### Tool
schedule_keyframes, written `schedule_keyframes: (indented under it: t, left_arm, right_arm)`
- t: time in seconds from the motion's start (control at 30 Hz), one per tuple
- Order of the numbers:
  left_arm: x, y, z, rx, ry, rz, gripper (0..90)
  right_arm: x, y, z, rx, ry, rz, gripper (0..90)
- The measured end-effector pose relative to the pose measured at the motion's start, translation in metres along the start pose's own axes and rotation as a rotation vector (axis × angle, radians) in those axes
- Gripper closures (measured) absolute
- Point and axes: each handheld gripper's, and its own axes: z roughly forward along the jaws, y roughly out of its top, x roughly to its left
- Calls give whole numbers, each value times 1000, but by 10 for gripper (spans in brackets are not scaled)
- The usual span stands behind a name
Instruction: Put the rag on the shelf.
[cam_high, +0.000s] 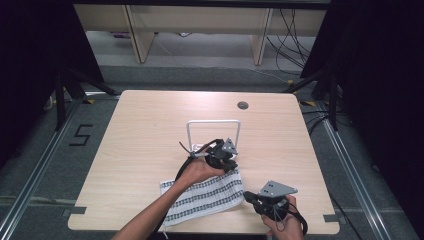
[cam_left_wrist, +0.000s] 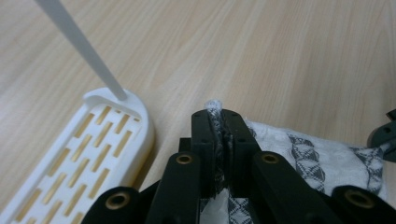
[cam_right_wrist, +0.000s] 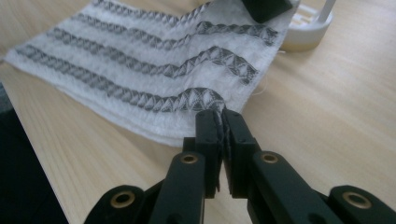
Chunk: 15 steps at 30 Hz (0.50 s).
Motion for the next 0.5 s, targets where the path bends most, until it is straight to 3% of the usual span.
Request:
schedule_keyframes:
  t: [0.13,0.27,0.47,0.5]
  left_arm:
    - [3,2,-13,-19,15,-4,844]
    - [6,8,-35,-60,38,-24,845]
    - [11,10,-69,-158,66,-89,844]
    - [11,10,-73,-172,67,-101,844]
  right_arm:
    - [-1,8,-5,-31,-11,-3,868]
    - [-5,26,-11,-74,-14,-51,869]
    - [-12,53,-25,-143,-15,-54,871]
    - [-15,58,-29,-165,-36,-55,872]
